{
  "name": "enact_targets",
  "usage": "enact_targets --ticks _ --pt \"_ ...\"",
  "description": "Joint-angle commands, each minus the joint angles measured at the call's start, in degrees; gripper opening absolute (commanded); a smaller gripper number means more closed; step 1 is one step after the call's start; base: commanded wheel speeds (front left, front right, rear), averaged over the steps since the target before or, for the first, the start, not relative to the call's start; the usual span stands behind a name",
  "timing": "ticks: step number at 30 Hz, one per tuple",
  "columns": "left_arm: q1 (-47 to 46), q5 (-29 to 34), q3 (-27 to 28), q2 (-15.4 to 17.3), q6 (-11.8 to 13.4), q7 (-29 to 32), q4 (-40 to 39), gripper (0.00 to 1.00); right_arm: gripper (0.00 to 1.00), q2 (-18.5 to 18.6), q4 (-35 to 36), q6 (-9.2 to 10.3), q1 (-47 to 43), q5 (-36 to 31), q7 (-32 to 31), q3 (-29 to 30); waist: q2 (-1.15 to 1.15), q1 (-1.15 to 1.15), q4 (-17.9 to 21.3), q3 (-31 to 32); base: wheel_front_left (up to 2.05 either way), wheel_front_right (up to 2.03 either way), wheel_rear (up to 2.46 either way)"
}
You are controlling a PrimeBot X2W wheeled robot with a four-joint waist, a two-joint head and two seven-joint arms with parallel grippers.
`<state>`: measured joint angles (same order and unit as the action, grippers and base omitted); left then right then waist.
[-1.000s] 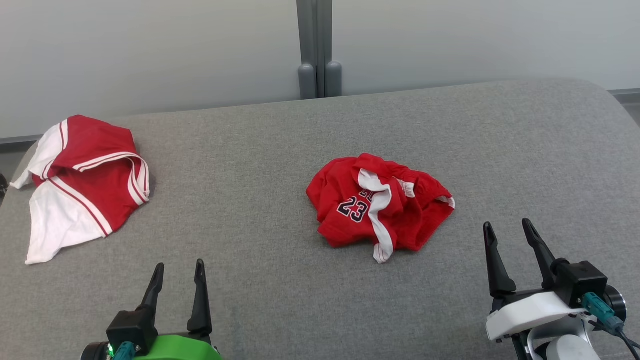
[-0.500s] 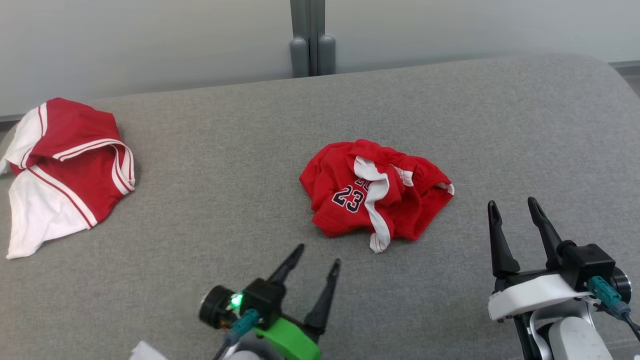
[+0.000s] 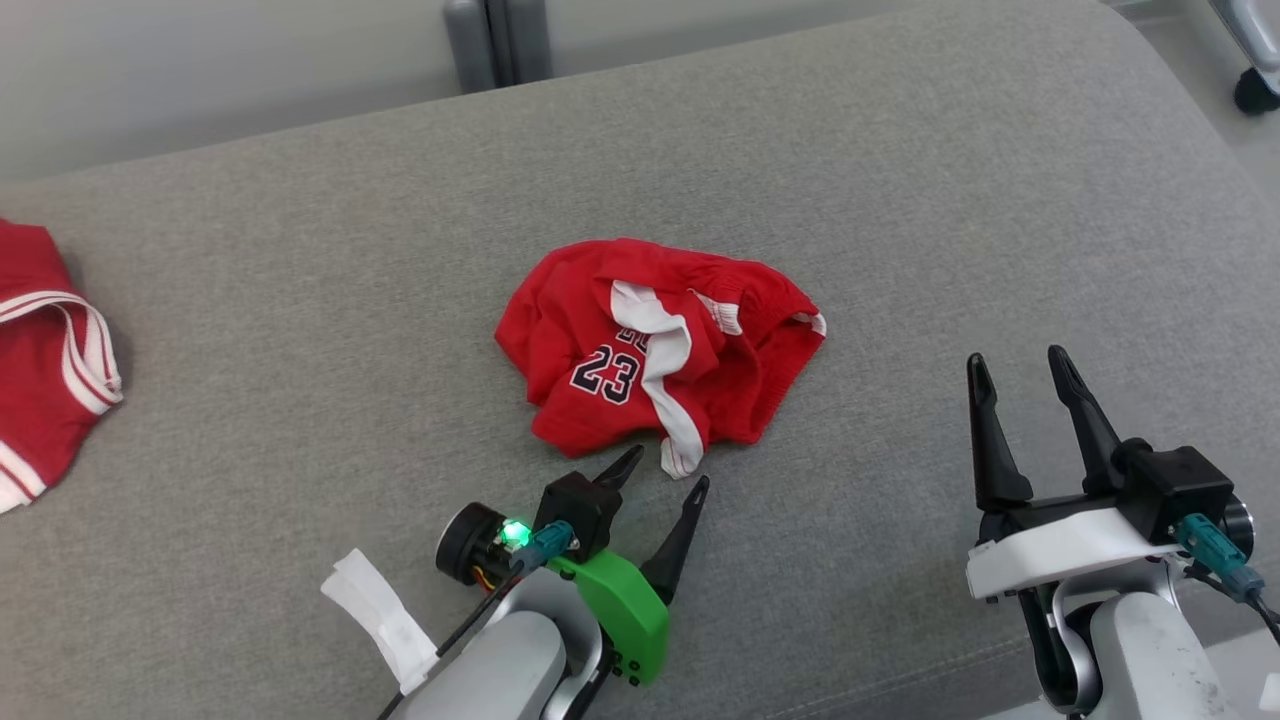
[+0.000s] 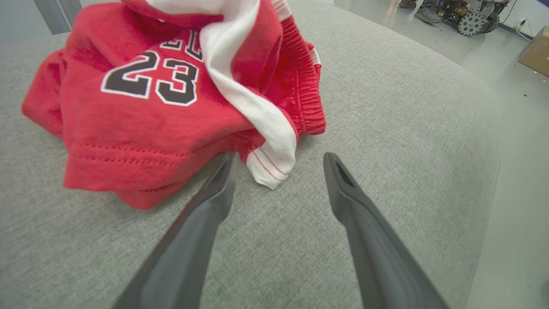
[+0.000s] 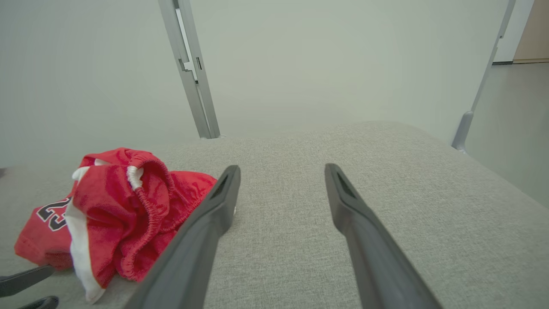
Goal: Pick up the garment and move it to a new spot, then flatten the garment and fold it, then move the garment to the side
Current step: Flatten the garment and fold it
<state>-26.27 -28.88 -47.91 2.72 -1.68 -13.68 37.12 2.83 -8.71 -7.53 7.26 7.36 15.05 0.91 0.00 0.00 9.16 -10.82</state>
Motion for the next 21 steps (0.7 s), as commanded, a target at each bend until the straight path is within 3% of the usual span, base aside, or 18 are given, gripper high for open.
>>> enact_targets --ticks 1,7,8,9,10,11,15,21 --pt "-1.67 -1.0 -0.3 0.3 0.72 -0.47 1.18 1.0 1.0 0.09 0.26 0.08 0.59 0.38 0.2 0.19 0.0 0.0 3.51 -3.2 0.0 0.0 0.0" --pt "-4.25 -4.48 -2.11 0.32 2.17 -1.17 4.95 1.0 1.0 0.08 0.4 0.08 0.96 0.93 0.2 0.47 0.0 0.0 4.83 -3.96 0.0 0.0 0.0" --pt "-4.55 -4.98 -2.39 0.32 2.27 -1.2 5.17 0.89 1.0 0.09 0.36 0.08 0.95 0.99 0.2 0.5 0.0 0.0 4.89 -3.97 0.0 0.0 0.0" --pt "-4.95 -5.55 -2.77 0.32 2.4 -1.31 5.43 0.44 1.0 0.09 0.33 0.08 0.94 1.06 0.2 0.52 0.0 0.0 4.92 -3.93 0.0 0.0 0.0" --pt "-5.33 -5.89 -2.93 0.31 2.8 -1.37 5.55 0.16 1.0 0.09 0.31 0.08 0.91 1.09 0.2 0.54 0.0 0.0 4.9 -3.88 0.0 0.0 0.0" --pt "-5.76 -6.26 -3.05 0.32 3.16 -1.48 5.6 0.0 1.0 0.09 0.29 0.08 0.87 1.15 0.2 0.62 0.0 0.0 4.79 -3.81 0.0 0.0 0.0" --pt "-6.78 -6.92 -3.19 0.31 3.98 -1.54 4.88 0.0 1.0 0.09 0.31 0.08 0.72 1.0 0.2 1.13 0.0 0.0 3.75 -3.37 0.0 0.0 0.0" --pt "-6.44 -3.15 -0.89 0.82 5.24 -1.53 0.79 0.0 1.0 0.11 0.3 0.08 -0.01 0.76 0.2 1.92 0.0 0.0 1.32 -1.89 0.0 0.0 0.0"
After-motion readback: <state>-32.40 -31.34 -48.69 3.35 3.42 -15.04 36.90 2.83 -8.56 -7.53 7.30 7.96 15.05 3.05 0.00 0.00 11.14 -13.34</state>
